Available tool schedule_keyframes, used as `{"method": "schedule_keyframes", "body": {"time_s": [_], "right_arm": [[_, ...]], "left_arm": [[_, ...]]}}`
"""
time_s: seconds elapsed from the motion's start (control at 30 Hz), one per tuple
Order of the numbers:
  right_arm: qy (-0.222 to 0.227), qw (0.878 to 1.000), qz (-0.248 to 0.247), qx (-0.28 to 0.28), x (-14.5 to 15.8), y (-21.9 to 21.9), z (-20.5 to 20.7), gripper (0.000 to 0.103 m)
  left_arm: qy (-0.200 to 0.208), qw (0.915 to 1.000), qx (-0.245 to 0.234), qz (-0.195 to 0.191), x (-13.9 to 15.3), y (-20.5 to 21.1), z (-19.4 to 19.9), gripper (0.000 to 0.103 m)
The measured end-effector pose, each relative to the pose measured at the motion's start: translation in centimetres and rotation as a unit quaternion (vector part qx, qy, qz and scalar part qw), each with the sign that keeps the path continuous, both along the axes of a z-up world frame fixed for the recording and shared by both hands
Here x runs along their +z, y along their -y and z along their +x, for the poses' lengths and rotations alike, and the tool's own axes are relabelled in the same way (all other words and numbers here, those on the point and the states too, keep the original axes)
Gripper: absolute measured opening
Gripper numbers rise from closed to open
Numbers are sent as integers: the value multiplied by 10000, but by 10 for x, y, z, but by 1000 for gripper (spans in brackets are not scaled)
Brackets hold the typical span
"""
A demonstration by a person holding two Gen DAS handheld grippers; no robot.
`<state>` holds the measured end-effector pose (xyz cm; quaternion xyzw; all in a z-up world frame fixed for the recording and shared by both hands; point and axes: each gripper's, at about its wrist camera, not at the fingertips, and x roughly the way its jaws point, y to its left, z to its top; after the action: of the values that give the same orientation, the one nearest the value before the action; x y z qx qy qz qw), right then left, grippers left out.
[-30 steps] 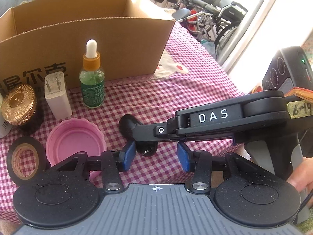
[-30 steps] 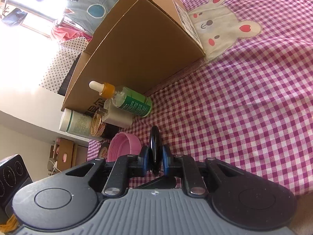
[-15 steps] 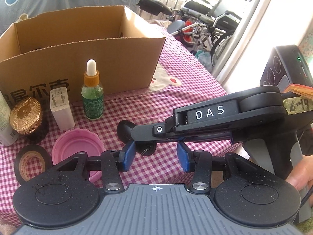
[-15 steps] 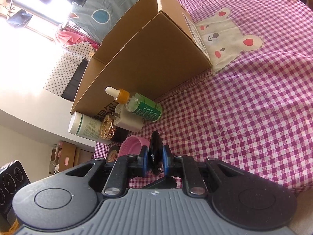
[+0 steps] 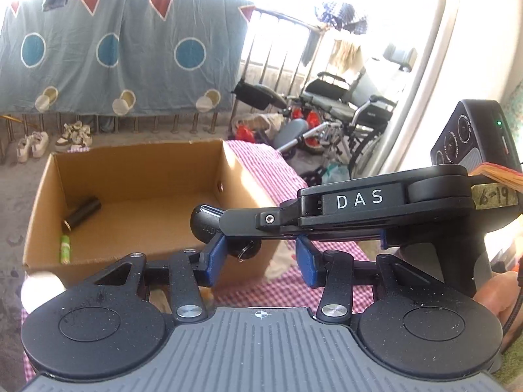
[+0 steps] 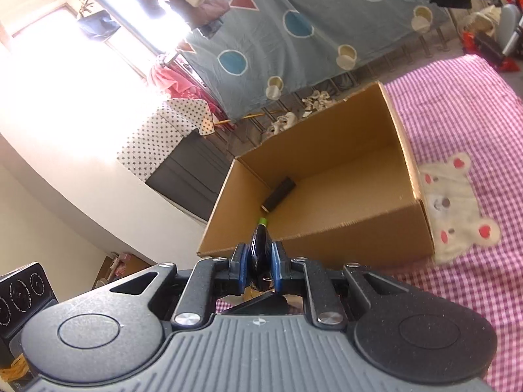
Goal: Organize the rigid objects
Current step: 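Carry the black oval case into the box and open the right tool, then withdraw the open right tool from the box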
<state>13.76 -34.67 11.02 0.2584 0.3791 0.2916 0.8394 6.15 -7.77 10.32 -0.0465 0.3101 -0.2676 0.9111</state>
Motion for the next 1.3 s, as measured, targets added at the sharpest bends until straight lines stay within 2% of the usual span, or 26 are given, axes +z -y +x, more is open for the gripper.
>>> {"method": "schedule_keyframes", "body": {"time_s": [0.1, 0.2, 0.33, 0.47, 0.6, 0.8, 0.87, 0.93, 1.13, 1.3], "right_arm": [[-133, 9995, 49, 273, 7, -21, 38, 17], [-603, 9966, 102, 555, -5, -45, 84, 17], [-1366, 9875, 41, 787, -36, -79, 141, 17], [-2262, 9700, 2, 895, -83, -113, 189, 17], [-2814, 9549, -45, 950, -120, -136, 213, 17], [-3250, 9414, -347, 837, -147, -156, 222, 23], [-3291, 9409, -378, 702, -148, -154, 222, 30], [-3216, 9439, -387, 643, -143, -149, 218, 53], [-2858, 9561, -119, 634, -112, -125, 200, 55], [-2412, 9678, 317, 646, -70, -84, 167, 55]], "left_arm": [[-97, 9995, 281, 50, 10, -14, 27, 46], [-470, 9972, 573, 77, 6, -30, 61, 46], [-1092, 9897, 915, 111, -17, -52, 107, 46], [-1531, 9794, 1268, 360, -41, -71, 137, 46], [-1544, 9731, 1595, 616, -45, -83, 144, 47], [-1355, 9754, 1639, 573, -32, -85, 132, 50], [-1277, 9762, 1666, 545, -27, -85, 127, 52], [-1222, 9767, 1695, 489, -22, -87, 122, 54], [-900, 9829, 1582, 271, -3, -87, 99, 65], [-555, 9885, 1400, 129, 14, -82, 67, 73]]}}
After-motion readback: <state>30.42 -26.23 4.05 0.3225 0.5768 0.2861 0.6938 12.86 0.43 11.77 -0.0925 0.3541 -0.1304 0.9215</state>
